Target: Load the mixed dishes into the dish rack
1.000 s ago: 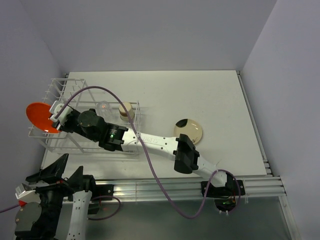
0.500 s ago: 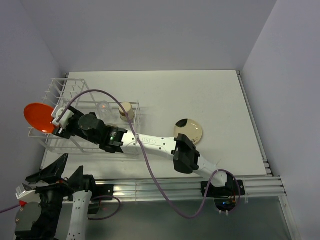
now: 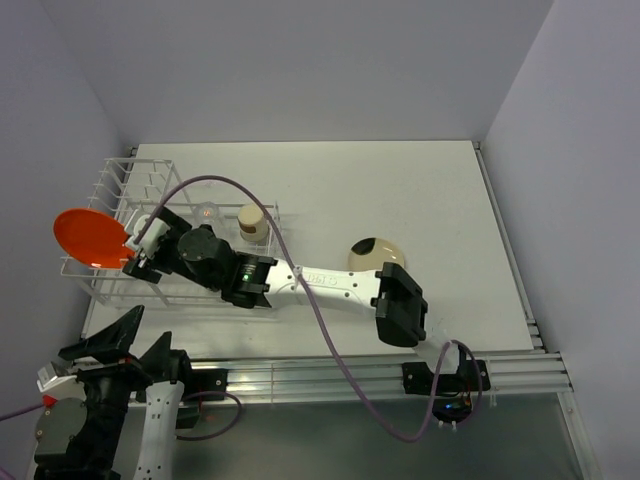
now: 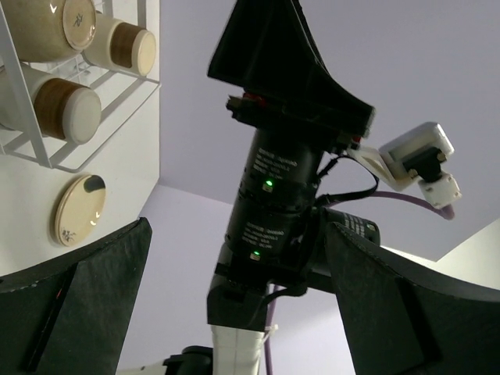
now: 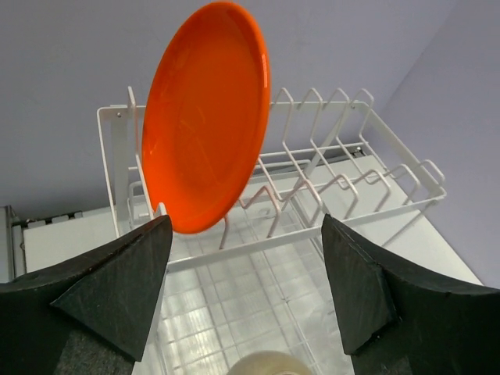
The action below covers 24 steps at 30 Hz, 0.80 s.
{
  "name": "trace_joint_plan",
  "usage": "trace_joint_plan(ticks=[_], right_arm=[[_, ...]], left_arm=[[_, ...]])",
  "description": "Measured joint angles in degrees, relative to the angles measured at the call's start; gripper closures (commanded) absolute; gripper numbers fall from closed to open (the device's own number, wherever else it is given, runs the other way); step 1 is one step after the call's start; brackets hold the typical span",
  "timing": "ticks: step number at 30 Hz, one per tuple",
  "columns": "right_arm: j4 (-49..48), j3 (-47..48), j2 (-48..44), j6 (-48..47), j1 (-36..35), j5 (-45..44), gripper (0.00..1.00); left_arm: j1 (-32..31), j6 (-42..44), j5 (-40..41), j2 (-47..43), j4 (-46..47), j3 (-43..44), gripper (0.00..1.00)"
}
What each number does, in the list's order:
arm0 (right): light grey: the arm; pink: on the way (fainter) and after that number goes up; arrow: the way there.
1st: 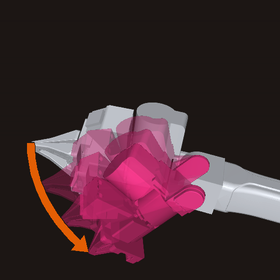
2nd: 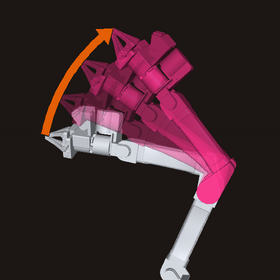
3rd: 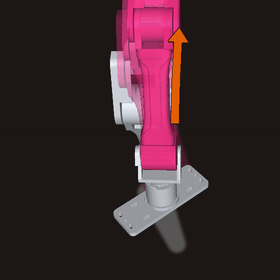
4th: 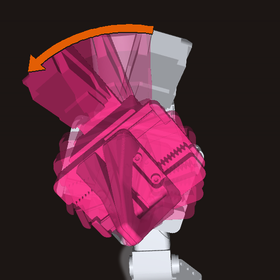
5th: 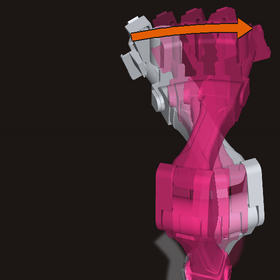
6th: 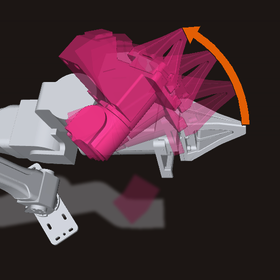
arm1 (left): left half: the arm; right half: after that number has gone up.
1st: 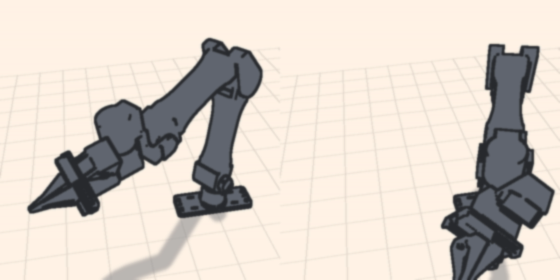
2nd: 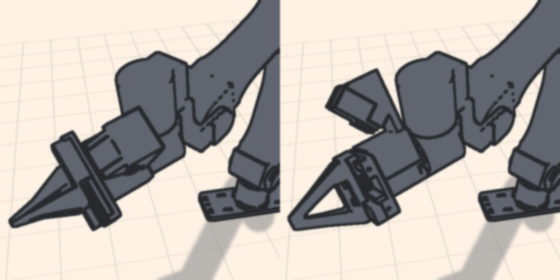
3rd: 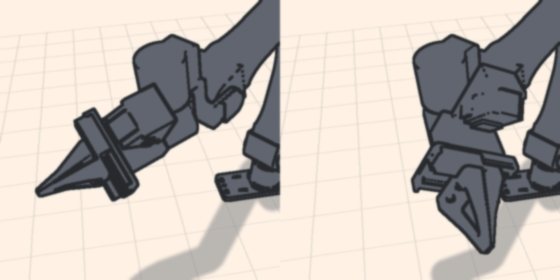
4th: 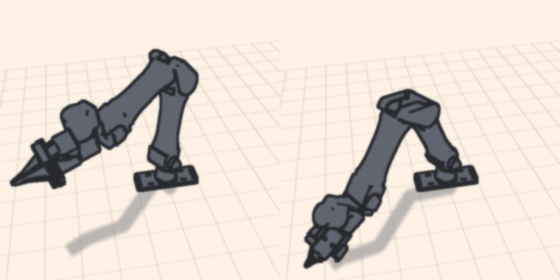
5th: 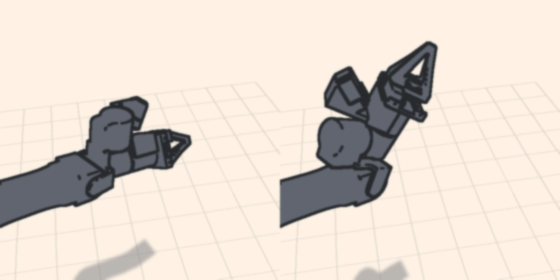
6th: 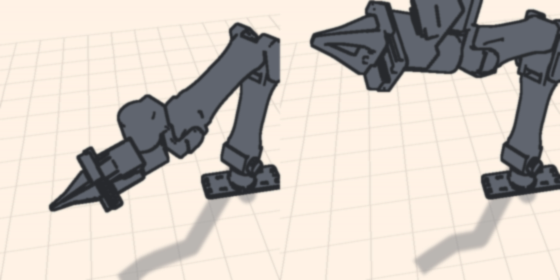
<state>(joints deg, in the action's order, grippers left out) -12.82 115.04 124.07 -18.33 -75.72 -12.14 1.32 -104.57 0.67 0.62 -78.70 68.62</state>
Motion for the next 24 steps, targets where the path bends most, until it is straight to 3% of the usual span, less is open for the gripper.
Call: trace_joint_plan(ticks=[9, 15, 19, 24], right_arm=[[-0.1, -7.0, -9.6, 1.0, 0.0, 0.0, 0.13], [1.8, -10.4, -14.9, 3.9, 0.2, -4.0, 0.13], [8.5, -10.7, -19.6, 8.3, 1.9, -8.9, 0.12], [20.7, -10.9, -26.9, 20.5, 10.9, -11.6, 0.12]], left_arm=[[0.4, 2.0, -1.4, 0.0, 0.0, -0.4, 0.01], [0.5, 10.0, -2.5, 2.9, 0.5, 1.2, 0.01], [0.5, 16.1, -4.1, 9.3, 3.5, 2.6, 0.01], [1.3, 21.9, -7.4, 16.2, 8.7, 2.8, 0.01]])
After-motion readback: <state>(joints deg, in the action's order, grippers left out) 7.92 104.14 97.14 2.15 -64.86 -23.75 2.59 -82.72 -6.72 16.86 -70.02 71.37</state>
